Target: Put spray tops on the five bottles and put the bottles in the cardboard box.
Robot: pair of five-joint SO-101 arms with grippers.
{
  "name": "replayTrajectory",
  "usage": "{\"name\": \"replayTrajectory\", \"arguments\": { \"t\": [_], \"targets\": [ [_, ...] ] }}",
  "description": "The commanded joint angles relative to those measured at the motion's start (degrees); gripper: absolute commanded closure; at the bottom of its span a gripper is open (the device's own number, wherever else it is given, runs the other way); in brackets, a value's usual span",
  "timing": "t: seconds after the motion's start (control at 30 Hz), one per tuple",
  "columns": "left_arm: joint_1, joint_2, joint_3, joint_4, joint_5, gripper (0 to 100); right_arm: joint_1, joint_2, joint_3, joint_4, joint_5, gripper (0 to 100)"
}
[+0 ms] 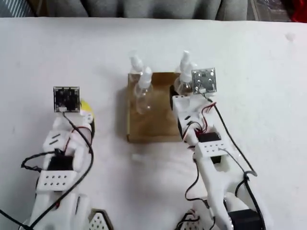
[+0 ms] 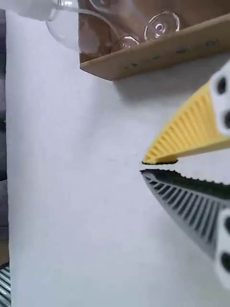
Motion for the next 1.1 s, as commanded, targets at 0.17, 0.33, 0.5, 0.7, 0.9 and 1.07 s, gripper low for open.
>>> {"name": "replayTrajectory", "arguments": {
  "t": [0.17, 0.33, 0.5, 0.7, 0.9, 1.07],
  "targets": [
    [-0.2, 0.4, -0.9, -3.0, 0.7, 98, 2.0, 3.0, -3.8, -5.4, 0.9, 98.3],
    [-0.3, 0.4, -0.9, -3.0, 0.7, 98, 2.3, 5.2, -3.8, -8.5, 0.9, 98.3],
    [-0.3, 0.4, -0.9, -3.0, 0.7, 98, 1.9, 7.2, -3.8, -10.1, 0.9, 98.3],
    [-0.4, 0.4, -0.9, -3.0, 0.7, 98, 1.9, 8.2, -3.8, -10.1, 0.9, 98.3],
    [-0.4, 0.4, -0.9, -3.0, 0.7, 98, 1.9, 8.3, -3.7, -9.7, 0.9, 98.3],
    [-0.4, 0.4, -0.9, -3.0, 0.7, 98, 1.8, 8.4, -3.5, -9.7, 0.9, 98.3]
  ]
}}
